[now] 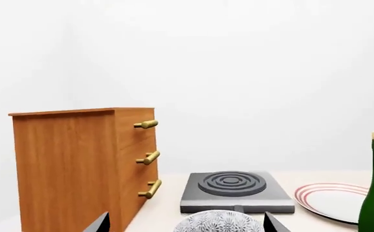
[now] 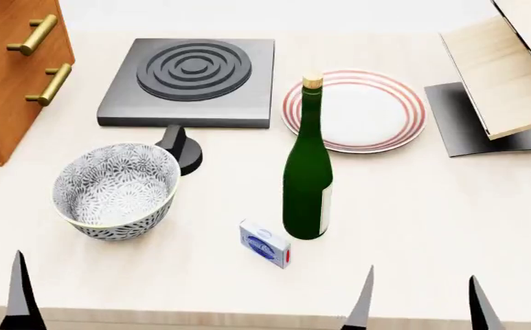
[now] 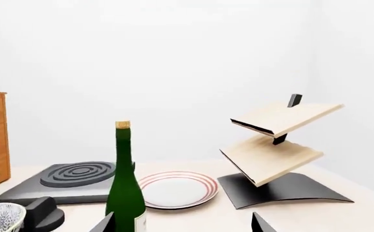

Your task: Pick up the akita bowl and put it on the plate.

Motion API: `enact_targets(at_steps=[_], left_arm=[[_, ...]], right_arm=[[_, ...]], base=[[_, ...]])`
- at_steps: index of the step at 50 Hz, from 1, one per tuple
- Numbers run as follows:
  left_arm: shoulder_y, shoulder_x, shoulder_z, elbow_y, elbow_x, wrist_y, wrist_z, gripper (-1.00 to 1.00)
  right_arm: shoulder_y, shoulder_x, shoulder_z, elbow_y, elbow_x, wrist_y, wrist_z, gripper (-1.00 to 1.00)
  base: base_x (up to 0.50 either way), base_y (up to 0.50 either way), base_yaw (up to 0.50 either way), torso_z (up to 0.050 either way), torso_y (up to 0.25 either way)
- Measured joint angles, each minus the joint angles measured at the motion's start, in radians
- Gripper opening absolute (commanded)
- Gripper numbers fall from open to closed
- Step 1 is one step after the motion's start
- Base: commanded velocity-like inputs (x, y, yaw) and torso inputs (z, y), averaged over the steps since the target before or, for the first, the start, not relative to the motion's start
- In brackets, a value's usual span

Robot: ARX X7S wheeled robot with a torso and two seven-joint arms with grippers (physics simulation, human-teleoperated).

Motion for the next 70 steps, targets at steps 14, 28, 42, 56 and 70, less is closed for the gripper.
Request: enact_targets(at_steps=[14, 28, 42, 56, 70], left_arm=[[0.010, -0.012, -0.050, 0.016, -0.052, 0.007, -0.031, 1.00], [0.007, -0.021, -0.066, -0.004, -0.083, 0.020, -0.050, 1.00], [0.005, -0.032, -0.060, -0.026, -0.094, 0.034, -0.064, 1.00], [0.003, -0.042, -0.051, -0.040, -0.101, 0.042, -0.075, 1.00], [0.004, -0.051, -0.039, -0.051, -0.106, 0.050, -0.085, 1.00]], right_arm=[[-0.004, 0.014, 0.033, -0.007, 0.042, -0.004, 0.018, 1.00], [-0.003, 0.022, 0.026, 0.019, 0.053, -0.017, 0.025, 1.00], [-0.001, 0.030, 0.018, 0.040, 0.061, -0.030, 0.032, 1.00], [0.003, 0.037, 0.007, 0.056, 0.067, -0.035, 0.039, 1.00], [0.004, 0.045, -0.003, 0.065, 0.072, -0.039, 0.046, 1.00]], base=[[0.00, 0.00, 0.00, 0.000, 0.000], [0.00, -0.06, 0.00, 0.000, 0.000], [0.00, -0.07, 0.00, 0.000, 0.000], [0.00, -0.06, 0.00, 0.000, 0.000], [0.00, -0.11, 0.00, 0.000, 0.000]])
